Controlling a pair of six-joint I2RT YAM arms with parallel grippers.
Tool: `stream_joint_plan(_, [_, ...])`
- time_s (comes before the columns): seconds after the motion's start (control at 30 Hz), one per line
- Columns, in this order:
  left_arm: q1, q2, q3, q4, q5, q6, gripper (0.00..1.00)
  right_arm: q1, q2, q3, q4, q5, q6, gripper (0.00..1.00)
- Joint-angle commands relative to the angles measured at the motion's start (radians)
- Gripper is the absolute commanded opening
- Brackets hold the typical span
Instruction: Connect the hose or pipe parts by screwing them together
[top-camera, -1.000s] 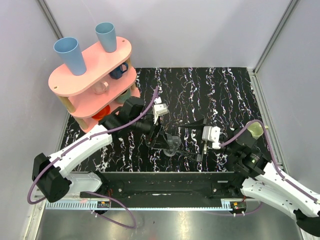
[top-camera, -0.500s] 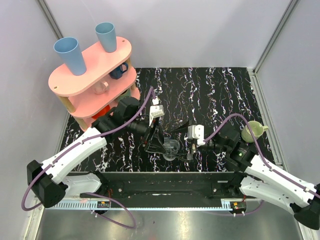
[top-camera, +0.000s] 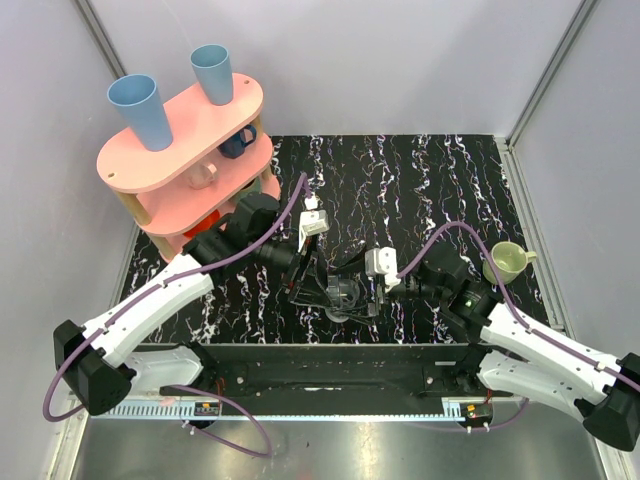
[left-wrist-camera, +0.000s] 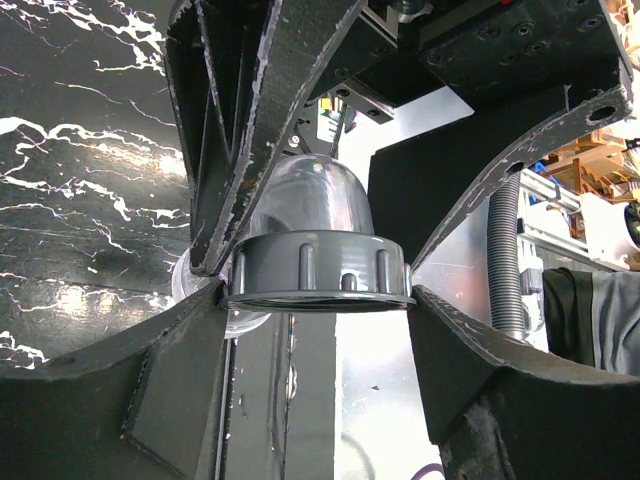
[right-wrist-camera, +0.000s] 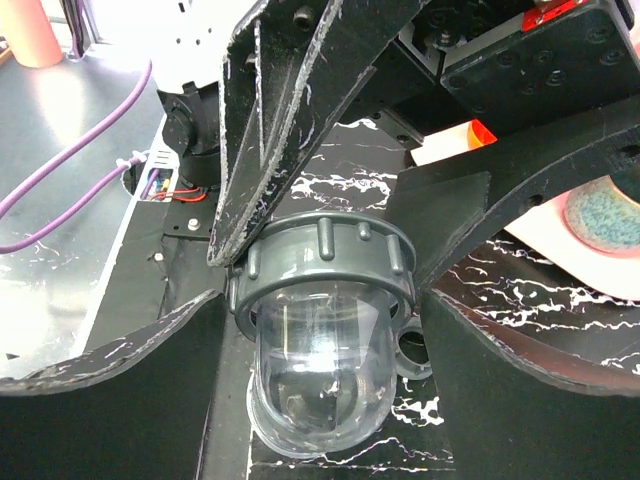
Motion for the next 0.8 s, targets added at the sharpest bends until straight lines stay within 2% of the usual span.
stream_joint_plan(0.0, [0.002, -0.002, 0.046, 0.025, 0.039, 0.025, 0.00, 0.004, -0.017, 0.018, 0.061, -0.027, 0.018, 0.87])
stream_joint_plan(0.17, [0.002, 0.005, 0.045, 0.019, 0.039, 0.031, 0.00, 0.003, -0.055, -0.006, 0.086, -0.011, 0.028, 0.93])
stream_joint_plan(0.33, [0.002, 0.004, 0.045, 0.019, 0.037, 0.030, 0.00, 0.004, -0.052, 0.000, 0.069, -0.021, 0.028, 0.89])
stream_joint_plan(0.6, [0.002, 0.005, 0.046, 0.020, 0.034, 0.025, 0.00, 0.004, -0.027, 0.001, 0.062, -0.019, 0.028, 0.89])
stream_joint_plan(0.77, [0.002, 0.011, 0.049, 0.019, 0.034, 0.022, 0.00, 0.003, -0.026, 0.001, 0.065, -0.013, 0.031, 0.78])
